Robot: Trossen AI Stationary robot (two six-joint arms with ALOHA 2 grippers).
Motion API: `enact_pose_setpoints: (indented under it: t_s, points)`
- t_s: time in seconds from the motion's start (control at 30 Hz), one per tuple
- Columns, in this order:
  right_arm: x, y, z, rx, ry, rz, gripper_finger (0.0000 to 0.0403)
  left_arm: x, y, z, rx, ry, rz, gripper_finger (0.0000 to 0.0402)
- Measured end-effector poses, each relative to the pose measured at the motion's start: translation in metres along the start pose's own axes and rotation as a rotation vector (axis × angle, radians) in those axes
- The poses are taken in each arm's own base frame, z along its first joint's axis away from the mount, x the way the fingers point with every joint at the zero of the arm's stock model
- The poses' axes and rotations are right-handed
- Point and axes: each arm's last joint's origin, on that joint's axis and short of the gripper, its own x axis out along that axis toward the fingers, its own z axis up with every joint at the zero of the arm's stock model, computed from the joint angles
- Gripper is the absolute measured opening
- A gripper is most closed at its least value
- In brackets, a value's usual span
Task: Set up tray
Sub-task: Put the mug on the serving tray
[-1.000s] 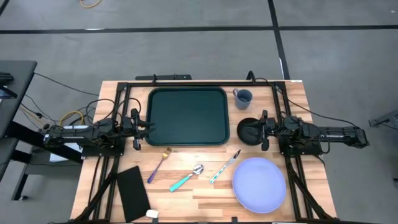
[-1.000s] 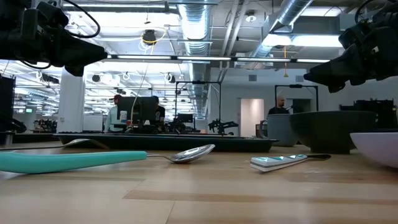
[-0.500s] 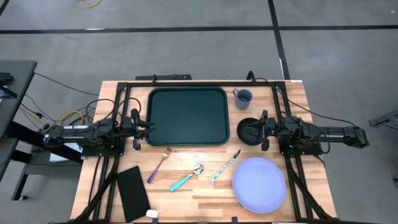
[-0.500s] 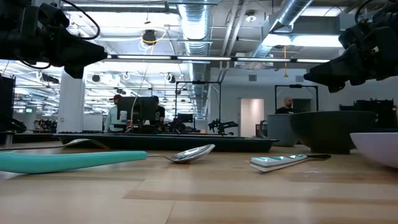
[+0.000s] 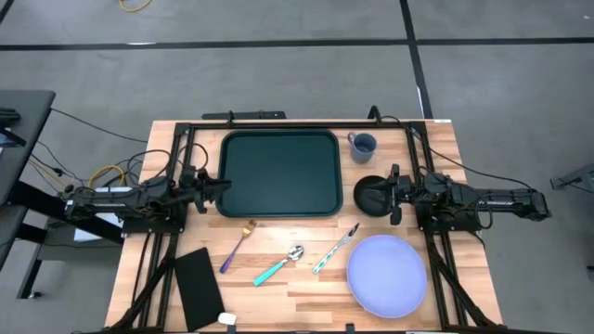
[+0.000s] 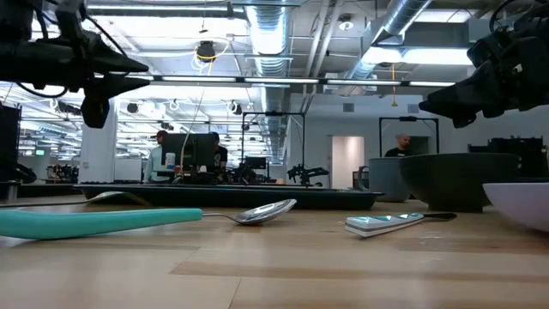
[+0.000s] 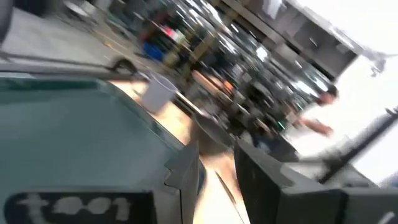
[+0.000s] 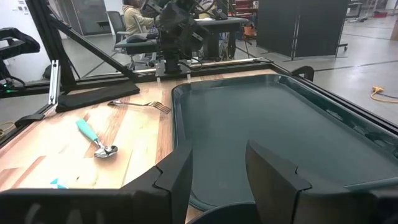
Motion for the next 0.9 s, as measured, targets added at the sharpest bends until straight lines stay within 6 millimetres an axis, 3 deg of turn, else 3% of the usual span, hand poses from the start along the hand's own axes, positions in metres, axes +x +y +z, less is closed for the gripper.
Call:
enact_pose_setpoints:
  t_s: [0.3, 0.6, 0.67, 0.8, 0.9]
  points:
    - [0.000, 0.000, 0.000, 0.000, 0.000, 0.000, 0.0138, 0.000, 0.003, 0.004, -0.301, -0.138, 0.117, 0.0091]
    - [0.000, 0.000, 0.004, -0.021, -0.046, -0.002, 0.0138, 0.000, 0.003, 0.004, -0.437, -0.149, 0.110, 0.0091]
    - [0.000, 0.000, 0.008, 0.113, -0.086, 0.008, 0.0138, 0.000, 0.003, 0.004, -0.452, -0.150, 0.109, 0.0091]
    - [-0.002, 0.000, 0.022, 0.556, -0.227, 0.041, 0.0138, -0.001, 0.004, 0.005, -0.459, -0.172, 0.125, 0.0091]
    - [-0.004, -0.002, 0.028, 0.757, -0.323, 0.019, 0.0138, -0.001, 0.005, 0.005, -0.449, -0.197, 0.147, 0.0091]
